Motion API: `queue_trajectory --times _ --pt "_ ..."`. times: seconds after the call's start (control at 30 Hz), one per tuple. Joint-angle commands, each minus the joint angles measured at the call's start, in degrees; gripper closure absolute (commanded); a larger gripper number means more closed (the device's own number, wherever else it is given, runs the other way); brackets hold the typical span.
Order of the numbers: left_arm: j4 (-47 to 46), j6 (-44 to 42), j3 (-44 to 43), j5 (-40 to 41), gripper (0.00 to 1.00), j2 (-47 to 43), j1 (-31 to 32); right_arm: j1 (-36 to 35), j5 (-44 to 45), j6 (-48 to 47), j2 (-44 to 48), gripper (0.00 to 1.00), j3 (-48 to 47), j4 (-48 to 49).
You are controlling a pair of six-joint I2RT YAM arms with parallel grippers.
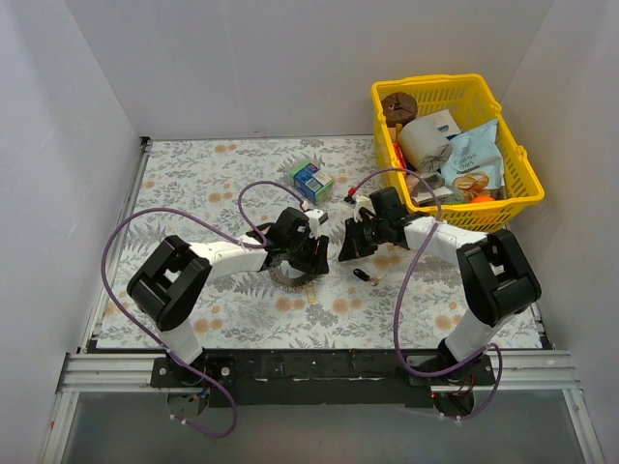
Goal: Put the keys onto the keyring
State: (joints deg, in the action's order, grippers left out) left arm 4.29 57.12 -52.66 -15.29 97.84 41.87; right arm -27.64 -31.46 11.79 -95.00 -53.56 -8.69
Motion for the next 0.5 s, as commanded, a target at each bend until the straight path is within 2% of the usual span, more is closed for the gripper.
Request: queue_trajectory --times 0.0,0.1,0.27,0.3,0.47 --pt "-0.69 -1.75 -0.86 1.93 0.53 -2.74 0.32 -0.84 -2.2 -0.8 -1.15 0.9 -0.31 1.21" --pt "-0.69 -1.84 -0.6 2.37 0.53 -2.92 0.32 -2.15 -2.64 -1.77 -1.24 0.87 -0.84 1.83" --pt "-2.18 0.96 0.63 2.64 0.54 -6.25 -0.64 -4.61 -1.24 -4.14 -1.24 0.67 -1.81 2.45" --pt "-2.53 1.58 1.16 2.2 0.54 -6.78 -1.08 -5.4 -0.8 -4.49 -1.24 0.6 -1.98 2.62" --pt "-4.03 4.92 3.27 -1.67 0.55 -10.21 -5.47 -7.69 3.24 -7.22 -1.06 0.49 -3.65 2.19"
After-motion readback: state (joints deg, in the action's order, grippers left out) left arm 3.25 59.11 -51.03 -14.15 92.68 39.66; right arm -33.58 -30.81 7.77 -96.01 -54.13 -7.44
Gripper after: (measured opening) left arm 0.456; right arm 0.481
